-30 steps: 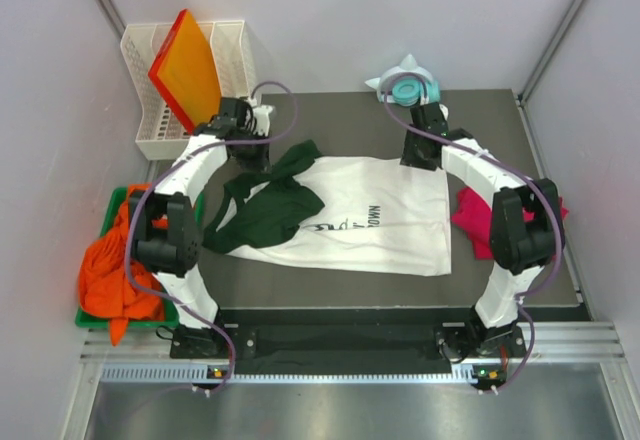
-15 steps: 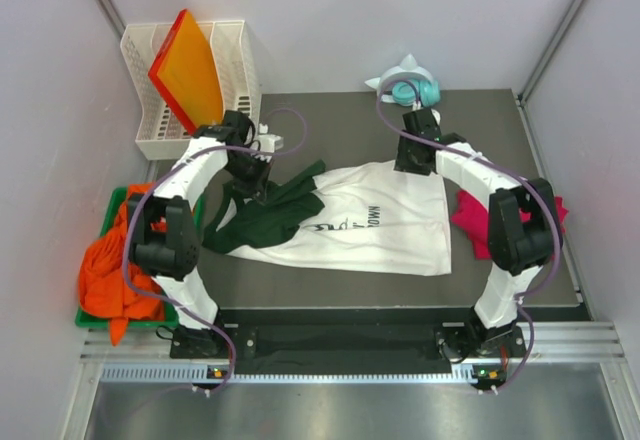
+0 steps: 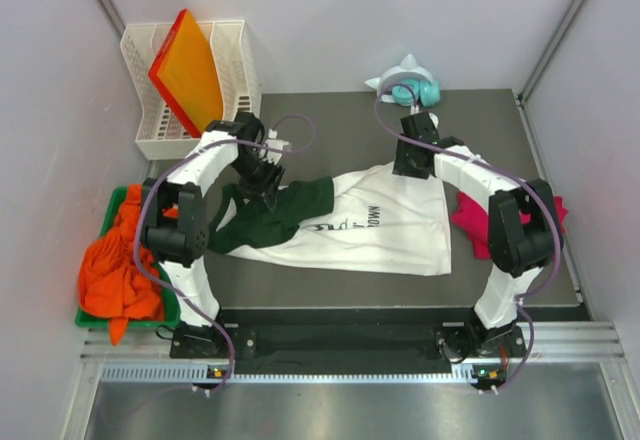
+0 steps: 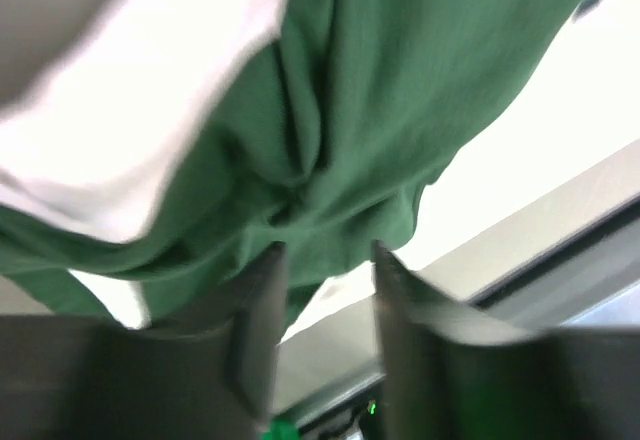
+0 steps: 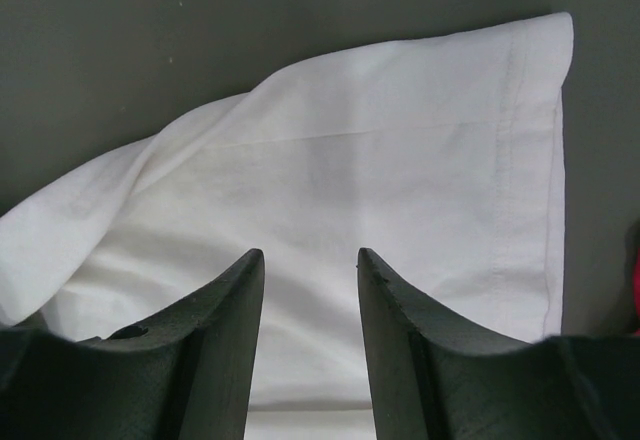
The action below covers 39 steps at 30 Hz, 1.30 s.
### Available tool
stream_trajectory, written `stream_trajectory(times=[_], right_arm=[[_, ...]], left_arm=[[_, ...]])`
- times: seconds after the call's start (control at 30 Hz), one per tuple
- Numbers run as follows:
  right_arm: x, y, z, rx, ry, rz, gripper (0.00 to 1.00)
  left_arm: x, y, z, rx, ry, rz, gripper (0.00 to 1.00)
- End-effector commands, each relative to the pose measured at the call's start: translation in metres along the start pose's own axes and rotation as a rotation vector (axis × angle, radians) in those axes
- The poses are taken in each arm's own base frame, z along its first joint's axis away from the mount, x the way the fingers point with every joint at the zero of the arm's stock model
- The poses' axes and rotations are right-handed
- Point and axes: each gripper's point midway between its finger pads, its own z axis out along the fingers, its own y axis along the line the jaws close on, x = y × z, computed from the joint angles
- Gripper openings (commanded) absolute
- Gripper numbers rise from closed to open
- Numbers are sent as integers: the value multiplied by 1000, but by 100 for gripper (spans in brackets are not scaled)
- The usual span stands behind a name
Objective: Fold and stack the t-shirts
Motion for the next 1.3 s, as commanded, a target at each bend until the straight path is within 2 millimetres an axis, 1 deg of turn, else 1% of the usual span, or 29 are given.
stream_trajectory(times=[0.0, 0.03, 0.07, 0.1, 0.17, 0.2, 0.23, 0.33, 0.43, 0.5, 0.57, 0.6, 0.63, 0.67, 0.7, 0.73, 0.77, 0.8, 0.9, 0.97, 1.0, 1.1, 1.23, 1.27], right_arm=[[-19, 9, -22, -35, -84, 17, 43], [-19, 8, -22, -32, -85, 17, 43], [-18, 7, -22, -31, -84, 17, 43], [-17, 6, -23, -29, -87, 17, 43], [-15, 4, -23, -24, -83, 15, 43], [-14, 3, -24, -21, -85, 14, 43], [-13, 1, -24, -17, -83, 8, 43], [-12, -3, -26, -3, -89, 1, 43], [-12, -7, -28, 13, -89, -11, 43], [-12, -8, -30, 18, -92, -16, 43], [-14, -9, -32, 19, -99, -18, 43], [-13, -10, -32, 19, -99, -20, 43], [-13, -9, -32, 15, -100, -19, 43], [-14, -9, -32, 14, -101, -19, 43], [-12, -7, -31, 8, -99, -19, 43], [-12, -7, -30, 4, -98, -15, 43], [-11, -4, -28, -2, -97, -8, 43], [-10, -3, -27, -12, -91, -5, 43], [-7, 3, -21, -28, -72, 7, 43], [-5, 7, -20, -35, -72, 8, 43], [-3, 7, -19, -34, -68, 4, 43], [-2, 9, -20, -34, -67, -2, 43], [0, 8, -21, -33, -68, 2, 43], [2, 8, -21, -33, -65, 0, 43]], left_arm=[[-70, -3, -47, -53, -309, 5, 54], [-79, -4, -52, -55, -345, -24, 56], [-95, -1, -57, -68, -408, -21, 62], [-100, 0, -56, -75, -426, -32, 64], [-110, 4, -49, -71, -433, -67, 66], [-118, 5, -50, -73, -440, -70, 67], [-117, 10, -35, -71, -395, -85, 67], [-120, 16, -17, -78, -348, -85, 67], [-125, 20, -9, -86, -342, -71, 66], [-121, 12, -10, -54, -314, -66, 65], [-118, 5, -18, -34, -323, -48, 64], [-107, -2, -13, -7, -304, -33, 64], [-107, -10, -23, -12, -331, -5, 64], [-101, -12, -24, -21, -330, 5, 64], [-89, -16, -25, -30, -318, 12, 64], [-86, -19, -24, -28, -323, 20, 64], [-75, -19, -16, -25, -300, 10, 65], [-73, -20, -18, -29, -307, 12, 65], [-65, -24, -9, -2, -273, -10, 64], [-59, -28, -8, 23, -249, -13, 63], [-59, -32, -10, 31, -255, -3, 63], [-55, -39, -8, 26, -245, 37, 63], [-51, -29, 4, -39, -219, 30, 64], [-51, -20, 8, -81, -214, 8, 64]])
